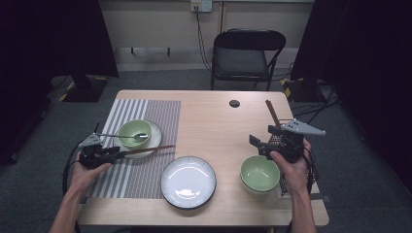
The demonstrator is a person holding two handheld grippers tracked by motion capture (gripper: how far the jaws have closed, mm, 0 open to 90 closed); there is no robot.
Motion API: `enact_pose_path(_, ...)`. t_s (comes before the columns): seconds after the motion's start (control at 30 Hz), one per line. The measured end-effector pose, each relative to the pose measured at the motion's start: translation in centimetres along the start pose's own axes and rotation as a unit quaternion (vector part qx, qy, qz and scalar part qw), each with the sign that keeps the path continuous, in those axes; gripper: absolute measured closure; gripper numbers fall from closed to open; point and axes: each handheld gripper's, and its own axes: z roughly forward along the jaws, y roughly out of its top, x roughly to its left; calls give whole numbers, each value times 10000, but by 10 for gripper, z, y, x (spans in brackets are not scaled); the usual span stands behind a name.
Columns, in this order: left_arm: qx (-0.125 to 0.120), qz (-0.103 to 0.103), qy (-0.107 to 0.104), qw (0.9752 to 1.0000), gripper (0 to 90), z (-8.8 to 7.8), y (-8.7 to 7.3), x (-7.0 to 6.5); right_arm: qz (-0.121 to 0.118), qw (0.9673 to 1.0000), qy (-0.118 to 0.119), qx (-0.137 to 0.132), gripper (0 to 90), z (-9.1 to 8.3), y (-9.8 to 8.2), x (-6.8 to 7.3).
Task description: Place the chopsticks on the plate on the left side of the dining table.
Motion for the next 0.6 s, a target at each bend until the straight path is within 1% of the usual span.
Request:
enact_pose_path(0.03, 0, 0, 0, 10000, 597, 0, 0, 0, 0, 10000, 0, 0, 163, 0, 0, 0)
enact_pose_path(0.07, 6, 48, 20, 10000, 597, 0, 0, 0, 1, 10000, 2, 1, 163, 0, 0, 0)
enact_pose_path(0.17, -15, -29, -14, 10000, 596, -1, 0, 2, -3, 10000, -1, 1, 163, 0, 0, 0)
enact_pose_path(0.2, -39, -59, -12, 10000, 596, -1, -1, 3, -3, 10000, -1, 1, 163, 0, 0, 0)
enact_pose_path(0.23, -44, -41, 2, 10000, 595, -1, -1, 3, 2, 10000, -2, -1, 163, 0, 0, 0)
enact_pose_path(0.3, -64, -96, 14, 9999, 594, -2, -1, 3, 13, 10000, 4, -3, 163, 0, 0, 0)
enact_pose_path(0.43, -44, -58, 68, 10000, 587, -2, 0, 3, -2, 10000, -3, 16, 163, 1, 0, 0)
enact_pose_path(0.47, -48, -109, 69, 9999, 582, -2, 0, 3, -4, 10000, -7, 12, 163, 1, 0, 0)
enact_pose_path(0.6, -103, -101, 23, 9999, 579, -6, 2, 2, 3, 10000, -6, 32, 163, 2, 0, 1)
